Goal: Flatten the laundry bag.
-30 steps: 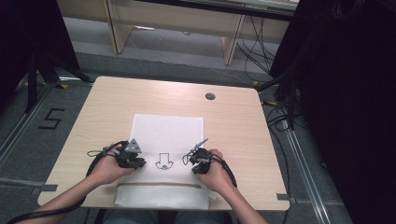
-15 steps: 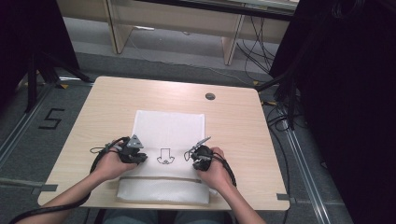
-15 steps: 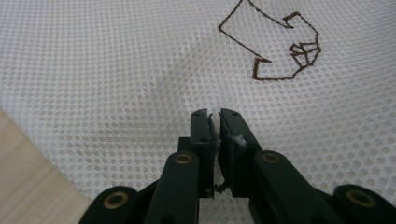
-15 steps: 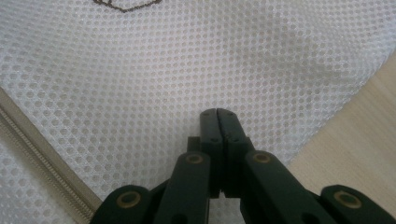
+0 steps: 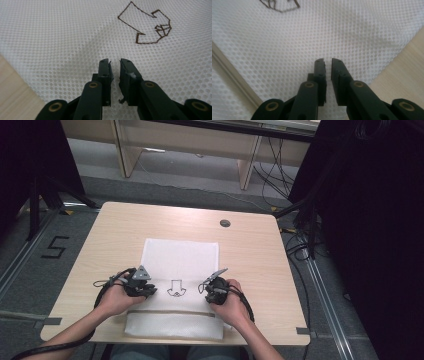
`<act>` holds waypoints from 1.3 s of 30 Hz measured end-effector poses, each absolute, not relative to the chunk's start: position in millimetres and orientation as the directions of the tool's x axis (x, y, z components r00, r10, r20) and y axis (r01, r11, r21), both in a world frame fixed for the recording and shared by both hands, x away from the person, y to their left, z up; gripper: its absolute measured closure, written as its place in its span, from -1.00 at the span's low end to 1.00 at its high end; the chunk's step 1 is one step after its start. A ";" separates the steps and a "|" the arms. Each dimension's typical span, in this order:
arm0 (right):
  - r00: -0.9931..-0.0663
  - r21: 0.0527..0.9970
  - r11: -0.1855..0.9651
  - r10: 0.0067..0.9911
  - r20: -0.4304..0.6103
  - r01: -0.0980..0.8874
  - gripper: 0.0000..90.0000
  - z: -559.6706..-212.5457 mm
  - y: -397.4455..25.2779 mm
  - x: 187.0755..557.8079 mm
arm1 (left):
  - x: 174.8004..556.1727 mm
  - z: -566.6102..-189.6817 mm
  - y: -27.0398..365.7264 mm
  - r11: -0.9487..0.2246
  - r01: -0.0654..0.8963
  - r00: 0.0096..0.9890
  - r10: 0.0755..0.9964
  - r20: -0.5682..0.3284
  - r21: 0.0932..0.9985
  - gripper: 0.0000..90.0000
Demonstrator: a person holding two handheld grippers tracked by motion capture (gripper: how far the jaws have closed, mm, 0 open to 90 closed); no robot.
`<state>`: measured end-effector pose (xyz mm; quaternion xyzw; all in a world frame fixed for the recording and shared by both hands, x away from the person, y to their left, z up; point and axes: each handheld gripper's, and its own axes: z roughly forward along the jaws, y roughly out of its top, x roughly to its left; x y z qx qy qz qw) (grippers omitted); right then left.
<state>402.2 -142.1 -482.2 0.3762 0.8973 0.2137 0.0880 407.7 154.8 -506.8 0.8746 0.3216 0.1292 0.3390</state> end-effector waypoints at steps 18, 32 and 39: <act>-0.667 0.537 0.537 0.742 0.067 0.650 0.52 -462.6 -184.8 366.3 | 362.7 -478.6 151.0 -0.448 0.429 0.792 0.604 -0.088 0.784 0.09; -0.635 0.573 0.494 0.770 0.060 0.653 0.62 -463.1 -194.7 363.4 | 362.5 -488.7 138.1 -0.460 0.380 0.821 0.567 -0.064 0.802 0.05; -0.616 0.557 0.493 0.787 0.042 0.668 0.86 -458.1 -198.4 361.9 | 362.7 -488.7 137.0 -0.458 0.376 0.822 0.567 -0.061 0.806 0.04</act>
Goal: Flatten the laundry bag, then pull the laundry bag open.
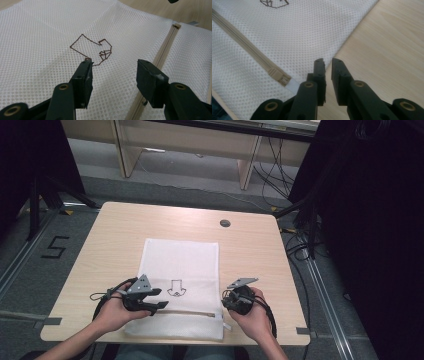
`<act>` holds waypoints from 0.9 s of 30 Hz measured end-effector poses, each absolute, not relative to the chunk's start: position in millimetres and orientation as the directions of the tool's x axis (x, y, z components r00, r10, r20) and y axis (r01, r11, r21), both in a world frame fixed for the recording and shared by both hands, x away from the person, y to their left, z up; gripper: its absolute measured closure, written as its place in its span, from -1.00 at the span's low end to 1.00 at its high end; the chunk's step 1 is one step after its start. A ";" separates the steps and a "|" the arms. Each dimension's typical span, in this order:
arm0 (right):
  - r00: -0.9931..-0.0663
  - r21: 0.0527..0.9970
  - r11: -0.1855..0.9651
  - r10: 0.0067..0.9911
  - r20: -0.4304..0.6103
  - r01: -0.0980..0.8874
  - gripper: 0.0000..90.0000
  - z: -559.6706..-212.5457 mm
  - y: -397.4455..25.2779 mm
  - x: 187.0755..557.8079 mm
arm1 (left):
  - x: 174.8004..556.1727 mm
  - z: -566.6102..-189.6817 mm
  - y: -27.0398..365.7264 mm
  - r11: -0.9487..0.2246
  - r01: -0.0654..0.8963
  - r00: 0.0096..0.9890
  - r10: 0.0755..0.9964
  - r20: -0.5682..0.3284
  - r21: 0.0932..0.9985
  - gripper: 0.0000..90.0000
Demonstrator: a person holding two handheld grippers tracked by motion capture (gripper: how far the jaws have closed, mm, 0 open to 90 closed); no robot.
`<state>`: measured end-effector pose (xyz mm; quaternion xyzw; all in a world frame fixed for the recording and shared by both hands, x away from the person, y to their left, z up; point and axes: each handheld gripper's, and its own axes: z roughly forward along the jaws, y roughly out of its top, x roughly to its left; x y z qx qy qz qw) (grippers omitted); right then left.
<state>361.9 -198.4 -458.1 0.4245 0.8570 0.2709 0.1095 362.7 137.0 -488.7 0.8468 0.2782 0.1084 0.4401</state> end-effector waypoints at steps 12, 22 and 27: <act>-0.586 0.570 0.447 0.807 0.076 0.689 0.90 -453.4 -204.1 367.7 | 359.0 -490.0 131.9 -0.456 0.357 0.841 0.536 -0.068 0.815 0.12; -0.630 0.515 0.507 0.772 0.086 0.691 1.00 -461.8 -203.3 367.4 | 358.0 -492.3 126.8 -0.484 0.343 0.857 0.513 -0.057 0.805 0.15; -0.619 0.496 0.496 0.777 0.112 0.713 1.00 -460.9 -199.0 362.9 | 357.6 -490.4 118.6 -0.483 0.340 0.867 0.493 -0.070 0.807 0.16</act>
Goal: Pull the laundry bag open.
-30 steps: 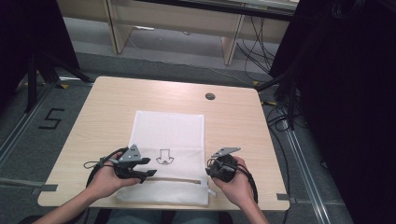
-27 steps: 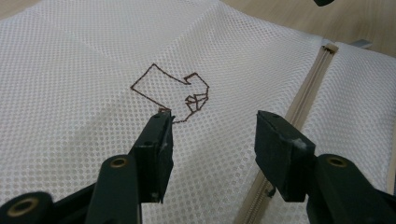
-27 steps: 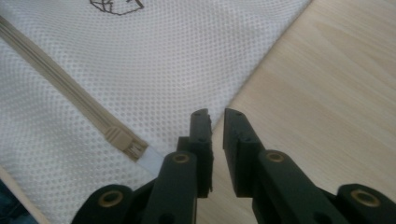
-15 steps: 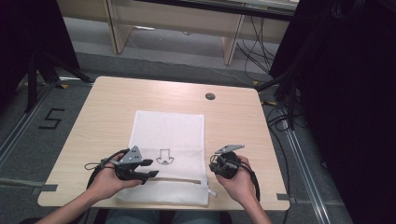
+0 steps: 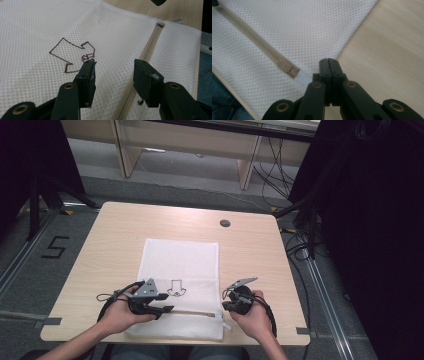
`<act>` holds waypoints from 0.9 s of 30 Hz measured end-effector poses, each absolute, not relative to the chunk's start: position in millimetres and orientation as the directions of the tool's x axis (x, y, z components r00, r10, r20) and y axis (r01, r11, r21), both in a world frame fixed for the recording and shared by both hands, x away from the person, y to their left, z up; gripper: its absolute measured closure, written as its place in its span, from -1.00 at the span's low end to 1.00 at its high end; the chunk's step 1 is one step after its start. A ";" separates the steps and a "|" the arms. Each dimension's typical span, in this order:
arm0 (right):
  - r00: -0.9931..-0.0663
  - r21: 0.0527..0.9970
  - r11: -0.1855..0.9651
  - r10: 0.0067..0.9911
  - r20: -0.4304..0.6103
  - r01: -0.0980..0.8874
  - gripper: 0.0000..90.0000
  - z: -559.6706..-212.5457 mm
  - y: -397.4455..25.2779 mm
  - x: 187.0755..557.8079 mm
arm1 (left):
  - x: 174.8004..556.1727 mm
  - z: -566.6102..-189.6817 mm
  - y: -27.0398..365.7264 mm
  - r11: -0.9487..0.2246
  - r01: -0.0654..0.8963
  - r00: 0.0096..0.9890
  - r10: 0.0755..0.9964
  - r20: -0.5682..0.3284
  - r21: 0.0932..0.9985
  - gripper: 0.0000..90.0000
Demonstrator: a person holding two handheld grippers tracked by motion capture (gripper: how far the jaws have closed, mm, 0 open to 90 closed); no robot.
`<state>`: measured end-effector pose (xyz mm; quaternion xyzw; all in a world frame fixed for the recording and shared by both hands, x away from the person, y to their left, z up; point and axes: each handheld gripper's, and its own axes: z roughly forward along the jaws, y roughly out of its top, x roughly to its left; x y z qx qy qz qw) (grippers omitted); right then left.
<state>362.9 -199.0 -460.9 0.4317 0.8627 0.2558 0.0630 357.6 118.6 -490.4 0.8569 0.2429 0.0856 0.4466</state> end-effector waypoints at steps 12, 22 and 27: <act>-0.620 0.423 0.503 0.758 0.203 0.754 1.00 -475.0 -192.9 357.1 | 359.5 -495.3 98.7 -0.526 0.298 0.902 0.429 -0.053 0.797 0.17; -0.616 0.385 0.516 0.762 0.202 0.765 1.00 -483.2 -184.9 358.7 | 355.7 -496.3 85.1 -0.531 0.290 0.915 0.398 -0.068 0.796 0.18; -0.633 0.381 0.545 0.758 0.157 0.747 1.00 -482.4 -180.5 357.2 | 355.8 -493.6 69.8 -0.542 0.267 0.930 0.361 -0.066 0.797 0.20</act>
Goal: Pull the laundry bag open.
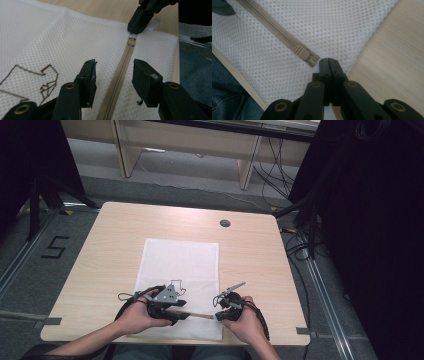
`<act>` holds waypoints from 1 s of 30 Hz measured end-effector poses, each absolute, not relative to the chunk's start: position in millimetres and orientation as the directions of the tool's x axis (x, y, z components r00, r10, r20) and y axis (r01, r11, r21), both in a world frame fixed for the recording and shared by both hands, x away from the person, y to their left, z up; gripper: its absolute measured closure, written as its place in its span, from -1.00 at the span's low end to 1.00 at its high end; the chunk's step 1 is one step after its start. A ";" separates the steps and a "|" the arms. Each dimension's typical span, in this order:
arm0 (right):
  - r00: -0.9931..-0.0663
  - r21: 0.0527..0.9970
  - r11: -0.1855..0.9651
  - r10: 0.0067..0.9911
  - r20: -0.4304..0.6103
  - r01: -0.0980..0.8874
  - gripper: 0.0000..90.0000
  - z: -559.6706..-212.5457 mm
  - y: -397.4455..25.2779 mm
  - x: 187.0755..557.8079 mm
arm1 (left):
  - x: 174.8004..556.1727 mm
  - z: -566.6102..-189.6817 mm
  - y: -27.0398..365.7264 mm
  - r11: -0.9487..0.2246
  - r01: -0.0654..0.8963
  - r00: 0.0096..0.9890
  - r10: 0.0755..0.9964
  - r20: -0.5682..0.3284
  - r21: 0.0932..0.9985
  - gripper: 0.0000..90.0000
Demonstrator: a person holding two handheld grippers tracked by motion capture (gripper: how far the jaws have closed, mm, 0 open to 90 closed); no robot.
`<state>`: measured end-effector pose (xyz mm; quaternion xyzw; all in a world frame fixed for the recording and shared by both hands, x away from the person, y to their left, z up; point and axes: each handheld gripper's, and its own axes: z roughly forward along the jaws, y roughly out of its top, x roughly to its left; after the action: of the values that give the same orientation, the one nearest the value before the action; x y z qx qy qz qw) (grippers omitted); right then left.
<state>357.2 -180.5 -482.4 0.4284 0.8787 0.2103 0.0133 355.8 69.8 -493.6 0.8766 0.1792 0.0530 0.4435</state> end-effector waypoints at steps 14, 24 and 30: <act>-0.645 0.386 0.554 0.748 0.158 0.738 1.00 -483.4 -181.3 359.3 | 359.6 -497.2 27.7 -0.578 0.258 0.944 0.320 -0.076 0.774 0.46; -0.636 0.377 0.547 0.754 0.164 0.747 1.00 -482.5 -180.4 358.6 | 360.0 -501.5 3.4 -0.612 0.230 0.957 0.283 -0.062 0.757 0.61; -0.642 0.384 0.552 0.749 0.162 0.740 1.00 -483.1 -181.6 359.8 | 359.7 -507.0 -0.7 -0.622 0.234 0.958 0.278 -0.069 0.747 0.63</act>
<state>359.8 -181.6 -483.1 0.4229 0.8807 0.2130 0.0104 359.7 -0.7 -507.0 0.9001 0.1423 0.0264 0.4109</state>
